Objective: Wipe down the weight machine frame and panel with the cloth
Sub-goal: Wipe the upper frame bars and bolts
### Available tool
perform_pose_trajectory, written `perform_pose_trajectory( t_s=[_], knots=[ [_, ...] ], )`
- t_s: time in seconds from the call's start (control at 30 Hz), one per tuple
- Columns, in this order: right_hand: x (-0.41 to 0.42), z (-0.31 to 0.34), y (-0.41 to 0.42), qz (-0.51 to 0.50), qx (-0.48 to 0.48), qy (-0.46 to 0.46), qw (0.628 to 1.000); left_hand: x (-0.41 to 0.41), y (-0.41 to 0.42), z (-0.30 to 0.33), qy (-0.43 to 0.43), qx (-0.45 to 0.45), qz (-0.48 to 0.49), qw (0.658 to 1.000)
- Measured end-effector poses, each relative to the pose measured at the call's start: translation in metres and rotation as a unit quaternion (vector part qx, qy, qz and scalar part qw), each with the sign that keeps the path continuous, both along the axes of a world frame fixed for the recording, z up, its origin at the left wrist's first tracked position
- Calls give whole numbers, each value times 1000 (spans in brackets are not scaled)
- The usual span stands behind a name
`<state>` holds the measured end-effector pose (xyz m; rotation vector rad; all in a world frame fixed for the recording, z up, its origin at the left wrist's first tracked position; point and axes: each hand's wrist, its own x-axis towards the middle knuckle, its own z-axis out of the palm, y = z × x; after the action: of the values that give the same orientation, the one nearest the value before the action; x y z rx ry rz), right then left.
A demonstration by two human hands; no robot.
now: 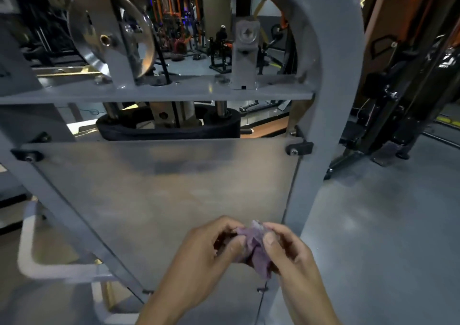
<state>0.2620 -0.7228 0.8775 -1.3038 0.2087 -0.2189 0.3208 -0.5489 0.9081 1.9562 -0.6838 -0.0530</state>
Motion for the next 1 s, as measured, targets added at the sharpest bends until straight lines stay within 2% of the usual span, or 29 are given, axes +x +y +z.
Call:
perform_pose_trajectory(
  t_s=[0.07, 0.17, 0.27, 0.43, 0.47, 0.6, 0.73, 0.9, 1.0],
  knots=[
    [0, 1, -3, 67, -1, -1, 998, -3, -1, 1, 23, -45, 26, 998],
    [4, 2, -7, 137, 51, 4, 989, -5, -5, 8, 88, -157, 69, 981],
    [7, 3, -11, 117, 130, 44, 984, -4, -4, 6, 147, -214, 120, 958],
    [7, 9, -16, 105, 121, 35, 987, -9, -4, -2, 268, -299, 111, 909],
    [6, 12, -17, 100, 113, 33, 988, -10, -5, -2, 283, -299, 101, 906],
    [4, 20, -25, 63, 101, 22, 993, -16, -11, -4, 268, -222, 59, 936],
    [3, 20, -28, 53, 71, 37, 995, -13, -16, -3, 252, -221, 74, 940],
    [0, 14, -30, 157, 112, 61, 979, -4, -21, 1, 245, -219, 3, 944],
    [-2, 14, -34, 160, 98, 68, 980, 5, -26, 6, 217, -205, -26, 954]
  ],
)
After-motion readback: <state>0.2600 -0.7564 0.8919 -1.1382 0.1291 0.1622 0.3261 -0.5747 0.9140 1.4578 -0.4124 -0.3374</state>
